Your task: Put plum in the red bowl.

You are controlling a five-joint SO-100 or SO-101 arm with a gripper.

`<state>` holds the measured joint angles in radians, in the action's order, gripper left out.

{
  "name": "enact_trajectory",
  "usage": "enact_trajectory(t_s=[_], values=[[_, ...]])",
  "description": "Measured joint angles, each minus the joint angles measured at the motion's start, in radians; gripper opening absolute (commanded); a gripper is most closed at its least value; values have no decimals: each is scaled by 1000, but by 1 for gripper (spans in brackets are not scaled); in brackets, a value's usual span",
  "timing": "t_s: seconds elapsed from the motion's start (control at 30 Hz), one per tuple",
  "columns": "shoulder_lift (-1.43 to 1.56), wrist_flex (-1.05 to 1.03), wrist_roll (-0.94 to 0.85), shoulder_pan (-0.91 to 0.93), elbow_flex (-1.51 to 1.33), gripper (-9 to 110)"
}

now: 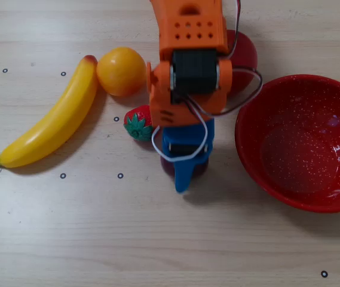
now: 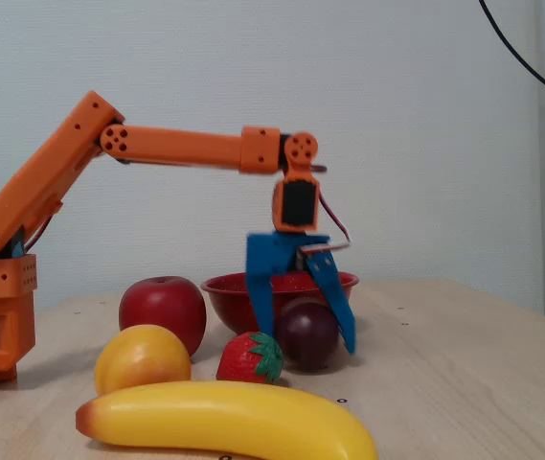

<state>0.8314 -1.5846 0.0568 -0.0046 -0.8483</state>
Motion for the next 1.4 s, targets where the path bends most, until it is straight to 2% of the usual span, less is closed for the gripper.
enact_trajectory(t_s=[0.23,0.5,0.73,1.1,1.4], values=[[308,-106,-34,3,2,0],[502,-132,-114,69,-80,0],[680,121,-129,249,-284,0],[683,465,121,446,-560,1],[565,532,156,456,-638,22]])
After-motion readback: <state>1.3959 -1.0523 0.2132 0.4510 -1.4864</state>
